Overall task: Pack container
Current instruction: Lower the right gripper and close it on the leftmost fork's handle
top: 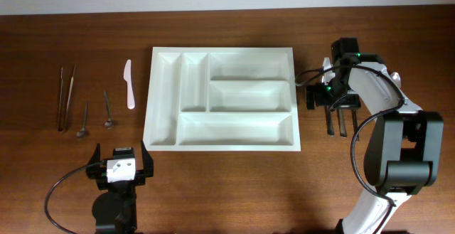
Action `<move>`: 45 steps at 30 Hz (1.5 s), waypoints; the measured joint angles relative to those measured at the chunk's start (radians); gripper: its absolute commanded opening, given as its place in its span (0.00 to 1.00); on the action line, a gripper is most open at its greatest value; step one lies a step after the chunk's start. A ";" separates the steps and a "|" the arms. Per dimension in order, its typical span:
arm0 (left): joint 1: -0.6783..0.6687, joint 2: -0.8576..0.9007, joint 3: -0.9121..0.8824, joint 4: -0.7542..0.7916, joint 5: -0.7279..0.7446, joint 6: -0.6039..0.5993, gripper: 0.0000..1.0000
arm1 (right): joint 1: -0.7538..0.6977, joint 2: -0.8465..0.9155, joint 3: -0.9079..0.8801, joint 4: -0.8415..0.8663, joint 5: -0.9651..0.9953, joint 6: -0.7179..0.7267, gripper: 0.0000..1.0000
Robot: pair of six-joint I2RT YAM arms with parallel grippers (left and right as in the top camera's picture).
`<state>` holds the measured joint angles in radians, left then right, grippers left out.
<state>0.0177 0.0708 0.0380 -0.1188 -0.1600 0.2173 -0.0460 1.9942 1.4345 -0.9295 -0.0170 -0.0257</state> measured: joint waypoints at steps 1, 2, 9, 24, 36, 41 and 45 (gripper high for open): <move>0.000 0.000 0.000 0.000 0.000 0.000 0.99 | 0.000 0.003 0.000 0.000 0.000 0.000 0.99; 0.000 0.000 0.000 0.000 0.000 0.000 0.99 | 0.000 0.006 0.000 0.000 0.000 0.000 0.99; 0.000 0.000 0.000 0.000 0.000 0.000 0.99 | 0.000 0.046 0.000 0.000 0.000 0.000 0.99; 0.000 0.000 0.000 0.000 0.000 0.000 0.99 | 0.000 0.055 0.000 0.026 -0.008 -0.001 0.99; 0.000 0.000 0.000 0.000 0.000 0.000 0.99 | 0.000 0.056 0.000 0.027 -0.027 -0.006 1.00; 0.000 0.000 0.000 0.000 0.000 0.000 0.99 | 0.000 0.056 0.000 0.034 -0.030 -0.009 1.00; 0.000 0.000 0.000 0.000 0.000 0.000 0.99 | 0.000 0.067 0.000 0.035 -0.030 -0.008 1.00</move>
<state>0.0177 0.0708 0.0380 -0.1188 -0.1600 0.2173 -0.0460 2.0613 1.4349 -0.8948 -0.0467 -0.0341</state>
